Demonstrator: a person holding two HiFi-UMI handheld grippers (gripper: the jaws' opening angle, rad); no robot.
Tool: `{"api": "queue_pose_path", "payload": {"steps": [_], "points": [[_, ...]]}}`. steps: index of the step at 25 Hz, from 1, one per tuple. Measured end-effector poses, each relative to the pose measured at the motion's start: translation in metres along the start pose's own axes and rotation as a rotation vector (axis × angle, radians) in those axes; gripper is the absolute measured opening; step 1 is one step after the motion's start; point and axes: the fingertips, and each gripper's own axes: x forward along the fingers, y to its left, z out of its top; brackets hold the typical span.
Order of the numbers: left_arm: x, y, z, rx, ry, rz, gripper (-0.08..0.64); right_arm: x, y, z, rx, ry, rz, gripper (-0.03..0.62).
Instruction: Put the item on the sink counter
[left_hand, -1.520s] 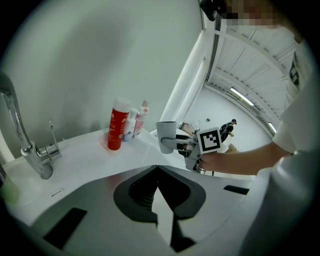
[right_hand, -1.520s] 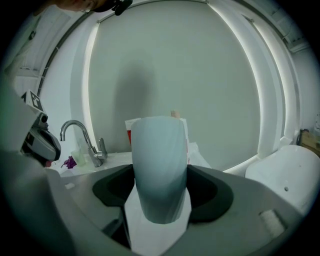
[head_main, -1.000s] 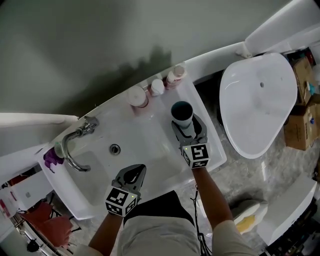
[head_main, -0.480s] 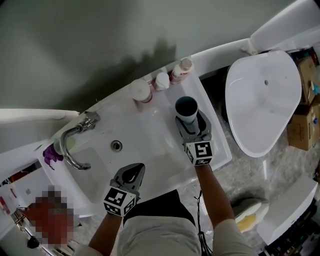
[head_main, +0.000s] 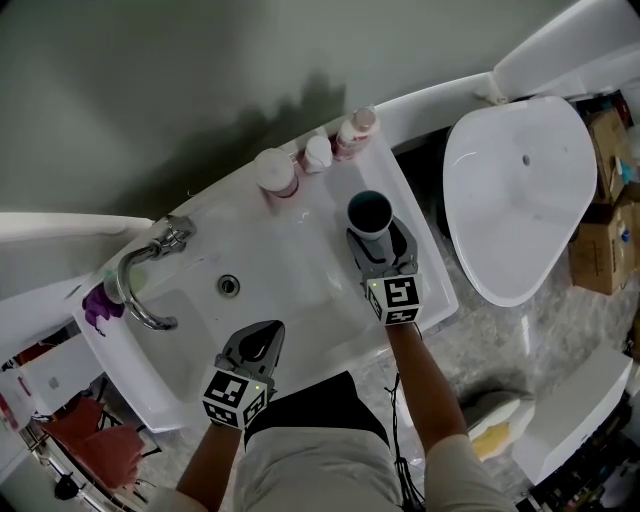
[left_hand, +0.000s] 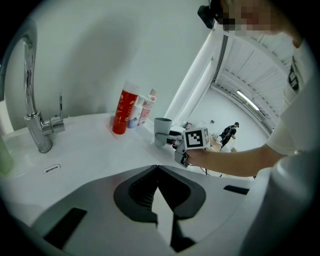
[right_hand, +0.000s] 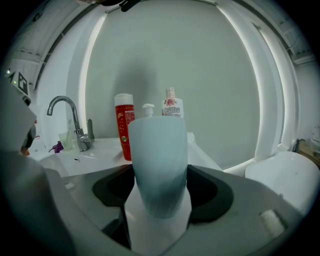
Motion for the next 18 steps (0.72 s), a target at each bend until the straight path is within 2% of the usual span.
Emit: {"api": "queue_pose_path", "payload": {"steps": [10, 18], "points": [[-0.007, -0.006, -0.003, 0.006, 0.000, -0.001, 0.008, -0.014, -0.002, -0.012, 0.037, 0.031, -0.016, 0.341], [-0.010, -0.012, 0.007, 0.021, -0.013, -0.008, 0.008, -0.023, -0.001, -0.024, 0.024, 0.072, -0.015, 0.341]]}}
